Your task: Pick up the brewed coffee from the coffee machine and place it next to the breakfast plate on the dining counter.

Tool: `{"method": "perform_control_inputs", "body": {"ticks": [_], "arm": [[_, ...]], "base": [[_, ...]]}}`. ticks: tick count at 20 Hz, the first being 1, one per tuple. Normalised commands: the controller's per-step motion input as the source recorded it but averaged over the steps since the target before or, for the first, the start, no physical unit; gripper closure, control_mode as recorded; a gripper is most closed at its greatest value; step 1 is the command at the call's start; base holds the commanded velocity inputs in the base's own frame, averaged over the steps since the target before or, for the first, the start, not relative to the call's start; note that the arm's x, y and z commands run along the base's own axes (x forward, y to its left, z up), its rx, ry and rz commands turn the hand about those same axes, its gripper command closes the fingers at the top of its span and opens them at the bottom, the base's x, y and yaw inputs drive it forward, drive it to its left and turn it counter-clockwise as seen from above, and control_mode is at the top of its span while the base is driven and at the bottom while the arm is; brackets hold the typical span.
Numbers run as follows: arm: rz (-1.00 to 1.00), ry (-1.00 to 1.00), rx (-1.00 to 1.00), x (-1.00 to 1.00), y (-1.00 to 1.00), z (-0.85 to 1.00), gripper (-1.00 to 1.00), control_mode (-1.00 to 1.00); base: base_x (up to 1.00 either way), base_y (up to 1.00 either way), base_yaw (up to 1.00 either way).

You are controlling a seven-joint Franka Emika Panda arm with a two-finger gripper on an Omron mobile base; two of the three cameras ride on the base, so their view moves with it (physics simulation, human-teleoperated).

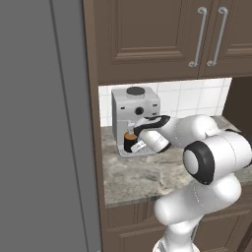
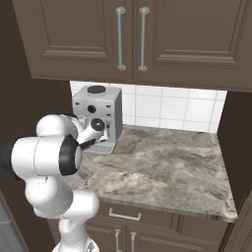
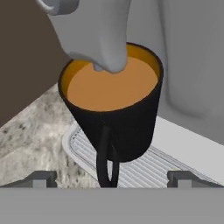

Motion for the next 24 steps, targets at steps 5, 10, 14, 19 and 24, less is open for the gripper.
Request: {"method": "perform_control_inputs", "body": {"ticks": [5,10,14,19,24], "arm": [[0.0,0.0,0.0,0.23,0.06,-0.04,-1.0,-1.0],[0.0,0.0,0.0,0.27,0.06,-0.07,-1.0,-1.0],[0.0,0.0,0.0,0.23,0.09,-0.19,1.0,-1.0],[0.0,0.0,0.0,0.16,0.05,-0.18,1.0,-1.0],[0.0,0.0,0.0,0.01,0.0,0.0,1.0,-1.0]], "base": [[0.0,0.0,0.0],[0.0,0.0,0.0],[0.0,0.0,0.0],[0.0,0.0,0.0],[0.0,0.0,0.0]]}}
